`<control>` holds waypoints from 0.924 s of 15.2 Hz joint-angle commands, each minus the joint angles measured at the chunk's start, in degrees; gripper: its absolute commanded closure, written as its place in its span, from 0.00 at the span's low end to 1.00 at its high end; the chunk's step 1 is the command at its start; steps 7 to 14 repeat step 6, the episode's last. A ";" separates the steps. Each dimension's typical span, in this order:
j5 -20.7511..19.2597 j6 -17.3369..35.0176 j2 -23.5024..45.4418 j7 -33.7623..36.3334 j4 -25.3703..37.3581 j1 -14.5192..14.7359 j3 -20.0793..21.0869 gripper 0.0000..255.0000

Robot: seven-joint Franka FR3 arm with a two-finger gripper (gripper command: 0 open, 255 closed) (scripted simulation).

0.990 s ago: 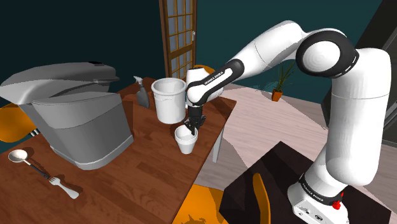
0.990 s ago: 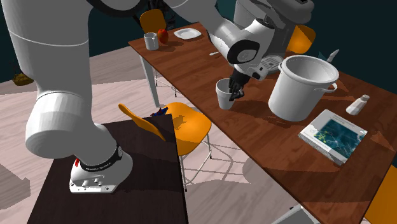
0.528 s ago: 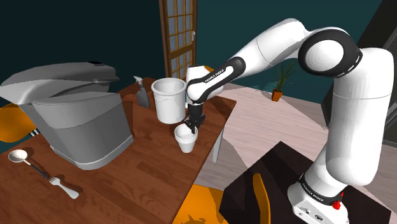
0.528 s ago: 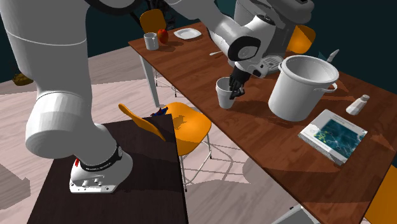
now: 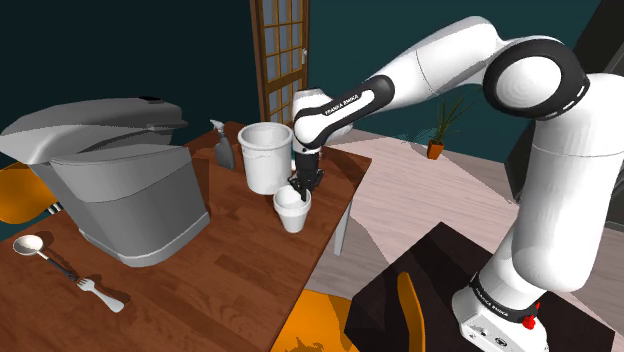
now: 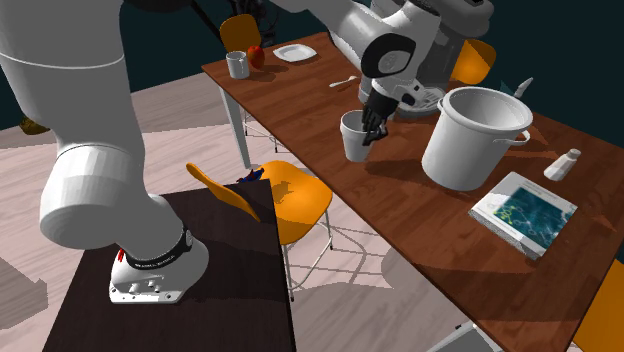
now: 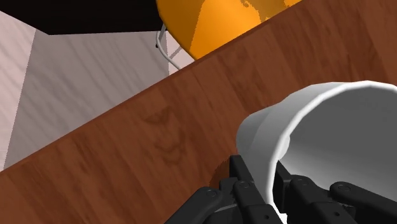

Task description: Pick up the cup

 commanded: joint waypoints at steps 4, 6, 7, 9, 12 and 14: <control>0.12 -3.39 -2.09 0.24 1.32 -0.13 0.05 1.00; 0.12 -3.49 -2.15 0.25 1.36 -0.14 0.06 1.00; 0.12 -3.49 -2.15 0.25 1.36 -0.14 0.06 1.00; 0.12 -3.49 -2.15 0.25 1.36 -0.14 0.06 1.00; 0.12 -3.49 -2.15 0.25 1.36 -0.14 0.06 1.00; 0.12 -3.49 -2.15 0.25 1.36 -0.14 0.06 1.00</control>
